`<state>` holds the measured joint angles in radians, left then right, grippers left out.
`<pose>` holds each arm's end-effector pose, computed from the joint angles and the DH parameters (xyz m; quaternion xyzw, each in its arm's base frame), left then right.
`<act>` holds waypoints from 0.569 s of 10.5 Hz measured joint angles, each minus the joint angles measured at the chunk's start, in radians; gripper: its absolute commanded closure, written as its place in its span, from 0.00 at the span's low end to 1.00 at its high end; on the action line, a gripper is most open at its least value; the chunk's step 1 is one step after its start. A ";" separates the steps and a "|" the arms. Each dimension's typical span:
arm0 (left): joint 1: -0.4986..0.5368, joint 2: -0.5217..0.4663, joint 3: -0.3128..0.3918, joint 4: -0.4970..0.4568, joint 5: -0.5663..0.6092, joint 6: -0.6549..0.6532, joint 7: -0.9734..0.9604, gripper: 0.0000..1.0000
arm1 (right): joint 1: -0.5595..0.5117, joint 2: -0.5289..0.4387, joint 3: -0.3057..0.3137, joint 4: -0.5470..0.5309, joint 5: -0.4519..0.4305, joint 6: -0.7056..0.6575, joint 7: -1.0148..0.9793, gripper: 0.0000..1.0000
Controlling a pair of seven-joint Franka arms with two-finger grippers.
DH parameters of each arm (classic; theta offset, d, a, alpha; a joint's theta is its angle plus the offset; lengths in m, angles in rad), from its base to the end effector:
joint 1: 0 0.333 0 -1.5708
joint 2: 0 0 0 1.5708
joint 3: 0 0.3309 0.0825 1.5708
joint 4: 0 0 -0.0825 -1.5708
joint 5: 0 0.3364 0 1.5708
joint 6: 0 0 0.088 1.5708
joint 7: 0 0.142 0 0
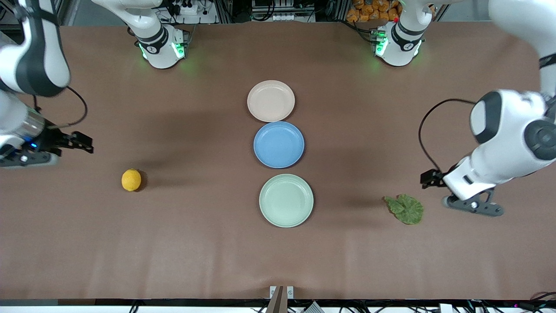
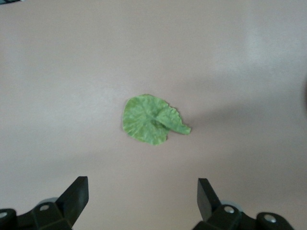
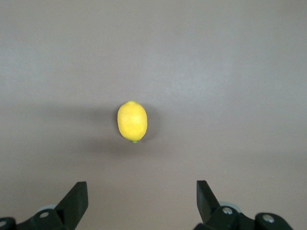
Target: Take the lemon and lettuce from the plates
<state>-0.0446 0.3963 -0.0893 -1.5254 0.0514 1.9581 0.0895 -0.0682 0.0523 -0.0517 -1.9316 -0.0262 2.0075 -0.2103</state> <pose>0.6370 -0.0729 0.4303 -0.9929 0.1169 -0.0192 0.0064 0.5282 -0.0657 0.4598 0.9986 0.0506 0.0095 0.0150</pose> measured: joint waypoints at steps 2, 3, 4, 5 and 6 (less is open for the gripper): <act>0.001 -0.074 0.000 0.000 0.001 -0.062 -0.009 0.00 | -0.004 -0.028 0.004 0.079 0.005 -0.093 0.002 0.00; 0.001 -0.106 0.000 -0.001 0.001 -0.088 -0.031 0.00 | -0.008 -0.029 0.008 0.130 0.016 -0.145 0.003 0.00; 0.002 -0.132 0.001 -0.001 0.001 -0.106 -0.046 0.00 | -0.012 -0.030 0.012 0.184 0.024 -0.196 0.003 0.00; 0.003 -0.152 0.001 -0.001 0.001 -0.124 -0.052 0.00 | -0.014 -0.030 0.015 0.237 0.028 -0.249 0.006 0.00; 0.005 -0.168 0.002 -0.001 0.001 -0.142 -0.057 0.00 | -0.014 -0.030 0.019 0.285 0.029 -0.298 0.014 0.00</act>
<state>-0.0398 0.2278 -0.0870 -1.5261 0.0523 1.8166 0.0321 -0.0824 0.0224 -0.0322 -1.6468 0.0031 1.7094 -0.1959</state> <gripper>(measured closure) 0.000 0.000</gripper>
